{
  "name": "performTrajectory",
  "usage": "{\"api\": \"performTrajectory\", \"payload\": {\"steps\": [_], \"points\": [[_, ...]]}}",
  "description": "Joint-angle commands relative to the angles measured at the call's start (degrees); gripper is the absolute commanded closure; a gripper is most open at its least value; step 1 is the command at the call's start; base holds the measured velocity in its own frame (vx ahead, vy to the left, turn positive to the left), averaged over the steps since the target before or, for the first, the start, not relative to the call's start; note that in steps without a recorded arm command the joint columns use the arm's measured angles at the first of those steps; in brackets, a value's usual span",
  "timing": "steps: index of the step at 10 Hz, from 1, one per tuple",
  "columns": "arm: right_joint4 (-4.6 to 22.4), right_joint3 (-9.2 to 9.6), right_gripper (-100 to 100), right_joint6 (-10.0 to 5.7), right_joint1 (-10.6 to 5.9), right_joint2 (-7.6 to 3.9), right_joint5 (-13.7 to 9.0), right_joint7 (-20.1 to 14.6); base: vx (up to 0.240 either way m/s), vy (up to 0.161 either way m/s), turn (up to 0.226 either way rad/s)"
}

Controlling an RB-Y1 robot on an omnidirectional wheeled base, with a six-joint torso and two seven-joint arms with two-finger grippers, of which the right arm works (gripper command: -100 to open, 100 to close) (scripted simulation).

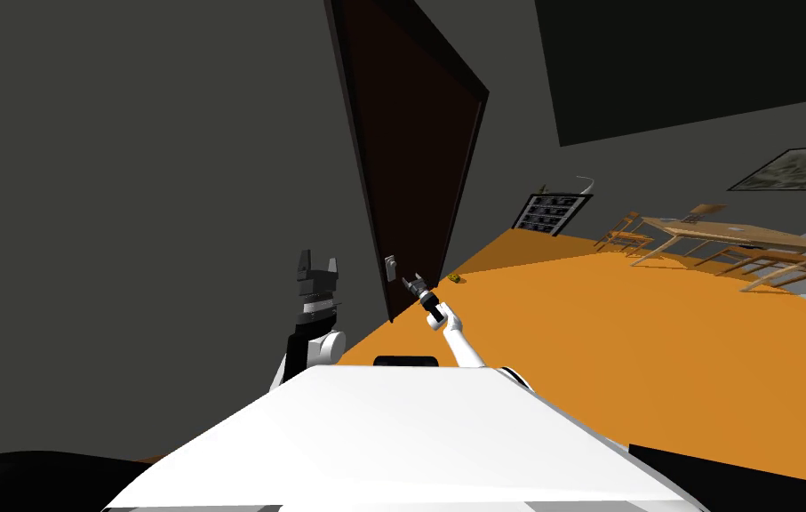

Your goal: Pull the door open

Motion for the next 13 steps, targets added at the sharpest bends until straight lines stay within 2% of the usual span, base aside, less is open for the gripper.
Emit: {"api": "performTrajectory", "payload": {"steps": [1, 7, 8, 9, 10, 13], "points": [[2.28, 0.04, -100, 0.03, -1.32, 0.42, 0.95, 1.43, 0.059, -0.035, 0.046], [9.56, 0.40, -100, 0.51, -5.81, 2.23, 4.27, 5.83, 0.068, -0.035, 0.039], [10.38, 0.44, -100, 0.56, -6.32, 2.49, 4.65, 6.33, 0.052, -0.031, 0.031], [9.71, 0.44, -100, 0.59, -5.92, 2.33, 4.39, 5.87, 0.021, -0.012, 0.007], [10.31, 0.01, -100, -0.12, -6.17, 0.47, 4.15, 5.49, 0.018, 0.058, 0.062], [11.39, -1.02, -100, -1.83, -6.58, -3.04, 3.46, 4.12, 0.057, 0.176, 0.062]]}}
